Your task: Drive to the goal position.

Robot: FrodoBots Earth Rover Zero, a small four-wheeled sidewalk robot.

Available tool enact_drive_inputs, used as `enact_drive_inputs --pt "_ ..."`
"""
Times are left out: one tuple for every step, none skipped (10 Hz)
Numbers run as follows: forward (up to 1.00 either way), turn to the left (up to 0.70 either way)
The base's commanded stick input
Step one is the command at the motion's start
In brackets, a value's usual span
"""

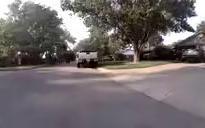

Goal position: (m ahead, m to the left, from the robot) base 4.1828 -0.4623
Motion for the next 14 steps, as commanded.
enact_drive_inputs --pt "0.85 0.00" --pt "0.85 0.00" --pt "0.85 0.00" --pt "0.85 0.00" --pt "0.85 0.00" --pt "0.85 0.00" --pt "0.85 0.00" --pt "0.85 0.00" --pt "0.85 0.00" --pt "0.85 0.00" --pt "0.85 0.00" --pt "0.85 0.00" --pt "0.85 0.00" --pt "0.85 0.00"
